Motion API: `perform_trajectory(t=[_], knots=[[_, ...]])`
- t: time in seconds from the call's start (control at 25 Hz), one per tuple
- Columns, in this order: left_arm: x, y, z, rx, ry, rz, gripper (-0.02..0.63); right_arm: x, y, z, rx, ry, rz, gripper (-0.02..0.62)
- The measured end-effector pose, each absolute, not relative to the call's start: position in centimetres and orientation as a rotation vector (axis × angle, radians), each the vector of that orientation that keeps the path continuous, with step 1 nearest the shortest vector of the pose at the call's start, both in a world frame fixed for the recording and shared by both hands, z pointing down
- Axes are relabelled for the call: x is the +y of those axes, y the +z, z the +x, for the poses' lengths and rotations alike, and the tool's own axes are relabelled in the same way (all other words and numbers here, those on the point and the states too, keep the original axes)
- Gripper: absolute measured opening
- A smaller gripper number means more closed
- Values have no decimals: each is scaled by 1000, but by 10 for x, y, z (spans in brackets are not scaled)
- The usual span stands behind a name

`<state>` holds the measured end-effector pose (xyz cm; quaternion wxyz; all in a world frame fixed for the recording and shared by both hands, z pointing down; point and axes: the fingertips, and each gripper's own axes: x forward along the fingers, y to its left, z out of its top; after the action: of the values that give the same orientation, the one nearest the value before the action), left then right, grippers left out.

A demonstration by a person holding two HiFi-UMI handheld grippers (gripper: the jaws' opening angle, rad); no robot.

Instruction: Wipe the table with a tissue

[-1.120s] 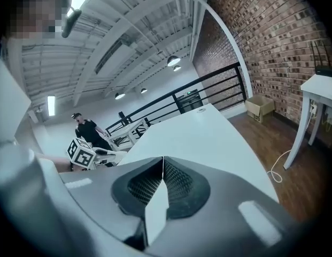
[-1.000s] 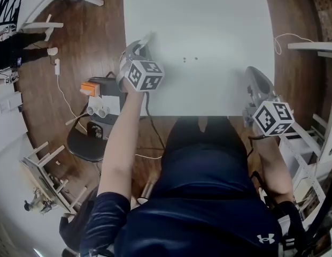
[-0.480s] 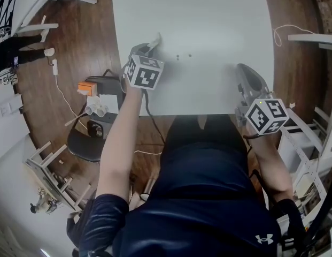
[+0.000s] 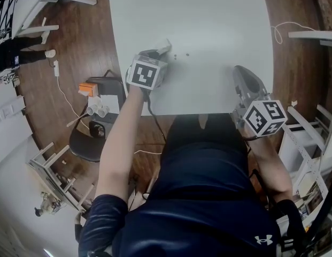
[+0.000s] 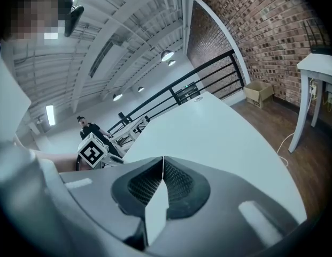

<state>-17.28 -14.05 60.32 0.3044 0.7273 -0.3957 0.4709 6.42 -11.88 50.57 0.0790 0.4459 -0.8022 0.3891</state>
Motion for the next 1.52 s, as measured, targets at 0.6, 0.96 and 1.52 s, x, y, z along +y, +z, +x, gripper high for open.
perform_trajectory(t=[0.6, 0.96, 1.52], knots=[[-110, 599, -115, -887, 1032, 1835, 14, -107, 508, 80, -2396, 1213, 1372, 12], [-112, 600, -87, -842, 1025, 1839, 14, -106, 507, 96, -2387, 1228, 1406, 12], [-121, 604, -53, -808, 1072, 1882, 14, -110, 506, 113, -2379, 1236, 1422, 12]])
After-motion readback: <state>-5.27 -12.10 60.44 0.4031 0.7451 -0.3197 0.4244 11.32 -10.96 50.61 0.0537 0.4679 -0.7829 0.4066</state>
